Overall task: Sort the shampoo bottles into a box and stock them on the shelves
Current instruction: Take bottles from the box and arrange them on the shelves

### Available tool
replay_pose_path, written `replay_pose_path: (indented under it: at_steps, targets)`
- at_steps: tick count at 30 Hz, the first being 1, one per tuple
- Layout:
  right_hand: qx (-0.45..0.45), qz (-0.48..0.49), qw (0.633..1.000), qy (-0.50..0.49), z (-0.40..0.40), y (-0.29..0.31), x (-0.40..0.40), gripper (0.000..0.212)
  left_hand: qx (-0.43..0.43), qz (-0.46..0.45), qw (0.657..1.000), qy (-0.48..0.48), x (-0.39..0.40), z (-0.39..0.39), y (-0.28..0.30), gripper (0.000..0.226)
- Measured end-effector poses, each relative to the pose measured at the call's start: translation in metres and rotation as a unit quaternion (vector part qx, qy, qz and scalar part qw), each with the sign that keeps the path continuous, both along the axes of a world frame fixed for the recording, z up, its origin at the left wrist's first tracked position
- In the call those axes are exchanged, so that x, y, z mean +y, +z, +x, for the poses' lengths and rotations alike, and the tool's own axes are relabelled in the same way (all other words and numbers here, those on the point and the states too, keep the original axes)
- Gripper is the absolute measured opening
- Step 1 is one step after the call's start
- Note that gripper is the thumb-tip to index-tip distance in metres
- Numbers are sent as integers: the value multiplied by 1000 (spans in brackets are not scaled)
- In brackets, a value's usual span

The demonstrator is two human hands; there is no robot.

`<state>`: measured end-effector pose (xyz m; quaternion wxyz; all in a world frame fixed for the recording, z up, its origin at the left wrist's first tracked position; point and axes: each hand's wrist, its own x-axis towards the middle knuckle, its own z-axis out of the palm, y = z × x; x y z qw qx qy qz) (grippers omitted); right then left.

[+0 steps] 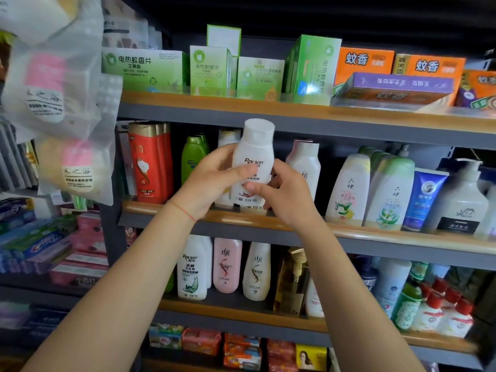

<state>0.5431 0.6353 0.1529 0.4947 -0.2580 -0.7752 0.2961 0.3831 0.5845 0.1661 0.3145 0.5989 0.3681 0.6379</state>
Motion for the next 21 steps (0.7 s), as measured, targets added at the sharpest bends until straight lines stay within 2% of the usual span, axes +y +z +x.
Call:
replay_pose_path:
  at_steps: [8,15,18,21]
  targets:
    - [-28,-11,999,-40,1,-11,21,34,81,9,992,100,15,-6,-23,29]
    - [-100,-25,991,-89,-1,-18,33,30,97,-23,988,115,25,-4,-35,24]
    - [-90,-24,990,-109,-3,-16,31,30,84,-42,984,149,31,-1,-37,15]
    - [-93,-7,986,-136,-6,-17,26,33,77,-46,981,172,34,3,-35,16]
